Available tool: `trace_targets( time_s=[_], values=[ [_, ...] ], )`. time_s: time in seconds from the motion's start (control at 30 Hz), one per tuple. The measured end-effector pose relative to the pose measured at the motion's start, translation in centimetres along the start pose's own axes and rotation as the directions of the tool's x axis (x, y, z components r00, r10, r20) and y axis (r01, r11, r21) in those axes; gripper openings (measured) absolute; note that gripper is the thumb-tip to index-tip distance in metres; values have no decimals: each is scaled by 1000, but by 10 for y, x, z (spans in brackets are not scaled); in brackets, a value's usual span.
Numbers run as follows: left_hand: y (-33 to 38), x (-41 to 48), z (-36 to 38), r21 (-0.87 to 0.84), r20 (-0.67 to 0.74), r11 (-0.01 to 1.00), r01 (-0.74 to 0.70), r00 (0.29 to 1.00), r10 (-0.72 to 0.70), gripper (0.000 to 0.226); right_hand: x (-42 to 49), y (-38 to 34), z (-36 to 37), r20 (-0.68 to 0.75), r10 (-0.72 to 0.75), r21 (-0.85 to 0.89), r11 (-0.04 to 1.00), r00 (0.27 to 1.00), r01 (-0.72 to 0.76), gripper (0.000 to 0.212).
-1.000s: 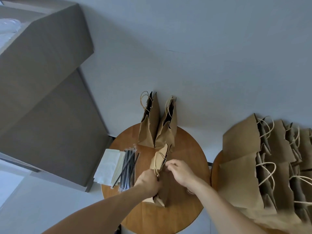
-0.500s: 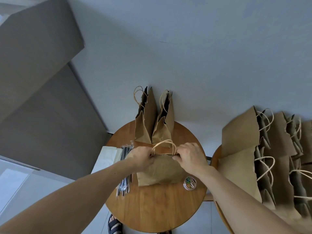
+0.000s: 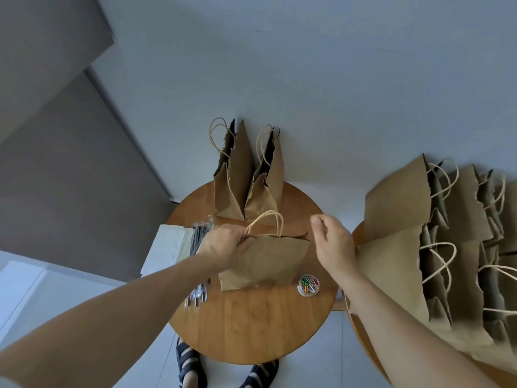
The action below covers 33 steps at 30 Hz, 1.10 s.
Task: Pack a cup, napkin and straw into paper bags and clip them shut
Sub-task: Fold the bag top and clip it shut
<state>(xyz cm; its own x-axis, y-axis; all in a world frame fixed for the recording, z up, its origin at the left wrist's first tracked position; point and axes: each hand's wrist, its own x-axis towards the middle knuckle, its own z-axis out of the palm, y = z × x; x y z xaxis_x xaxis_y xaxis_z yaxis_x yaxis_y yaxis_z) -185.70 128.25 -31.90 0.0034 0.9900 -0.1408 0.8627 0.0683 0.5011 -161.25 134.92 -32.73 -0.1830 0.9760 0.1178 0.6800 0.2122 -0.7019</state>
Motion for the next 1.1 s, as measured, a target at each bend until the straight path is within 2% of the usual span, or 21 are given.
trace_targets(
  time_s=[0.03,0.1,0.17,0.27,0.33,0.47,0.67,0.8,0.9,0.97,1.03,1.1],
  values=[
    [-2,0,-1,-16,-9,1000,-5,1000,5,18,0,10,-1,-9,89,-26,996,996,-89,21],
    [-5,-3,-1,-42,-30,999,-18,999,17,16,-4,34,4,125,253,-208,952,959,-224,18],
    [-7,-6,2,-44,-56,999,-17,998,15,16,-15,59,20,317,377,-414,881,870,-230,21],
    [-8,-9,5,-62,-90,998,-12,996,6,15,-35,91,47,449,464,-534,825,764,-187,22],
    [-9,-12,6,-74,-91,997,-6,996,-1,14,-43,106,60,458,498,-590,790,736,-167,21],
    [-7,-13,8,-79,-87,997,11,996,-18,16,-49,123,75,409,531,-696,707,742,-122,27],
    [-4,-10,12,-62,-65,997,47,997,-51,19,-54,130,81,391,537,-728,678,747,-106,31],
    [-6,-8,13,-70,-36,994,84,996,-86,20,-54,127,71,332,473,-695,707,816,-127,25],
    [-6,-5,14,-44,-22,992,116,993,-117,20,-53,119,60,305,441,-603,775,844,-187,25],
    [-6,-4,15,-38,-10,991,131,991,-132,19,-55,112,54,264,414,-419,863,871,-283,15],
    [-7,-2,15,-47,13,989,141,990,-140,21,-56,98,45,204,415,-175,907,887,-384,7],
    [-7,-1,13,-54,40,987,153,988,-151,22,-56,77,36,168,370,1,927,913,-376,17]
  ],
)
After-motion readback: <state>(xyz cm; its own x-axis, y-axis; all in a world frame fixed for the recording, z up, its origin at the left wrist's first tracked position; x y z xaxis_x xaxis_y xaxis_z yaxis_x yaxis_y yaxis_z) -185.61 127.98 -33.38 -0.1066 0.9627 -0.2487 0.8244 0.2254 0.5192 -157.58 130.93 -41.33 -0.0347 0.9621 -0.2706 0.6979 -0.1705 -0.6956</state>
